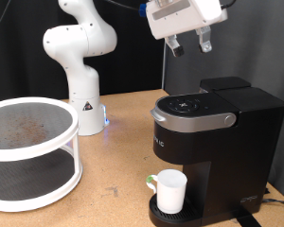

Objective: Make a cup of coffee with the keurig machine

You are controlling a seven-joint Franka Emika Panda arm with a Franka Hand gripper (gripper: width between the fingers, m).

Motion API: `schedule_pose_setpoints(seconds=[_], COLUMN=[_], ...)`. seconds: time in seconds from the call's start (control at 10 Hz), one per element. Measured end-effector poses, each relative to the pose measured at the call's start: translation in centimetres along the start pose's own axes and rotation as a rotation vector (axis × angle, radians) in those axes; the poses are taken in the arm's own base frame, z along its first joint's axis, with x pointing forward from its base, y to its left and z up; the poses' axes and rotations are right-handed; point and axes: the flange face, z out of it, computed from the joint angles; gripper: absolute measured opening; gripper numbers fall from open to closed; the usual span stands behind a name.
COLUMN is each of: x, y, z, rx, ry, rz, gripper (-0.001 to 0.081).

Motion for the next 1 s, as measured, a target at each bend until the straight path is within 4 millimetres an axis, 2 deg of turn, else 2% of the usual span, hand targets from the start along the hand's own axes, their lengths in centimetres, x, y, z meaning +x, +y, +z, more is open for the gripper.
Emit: schedule_pose_setpoints(seconds=[0.3,0.9,1.0], x=[0.3,0.3,0.1], y=[-0.1,1.4,1.4], z=[1.6,4.3,4.6], rx=[0.045,0.030,0.037], ry=[-0.150,-0.197,-0.204], rz=[-0.035,-0.049,-0.062], gripper=[0.0803,0.0803,0.0682])
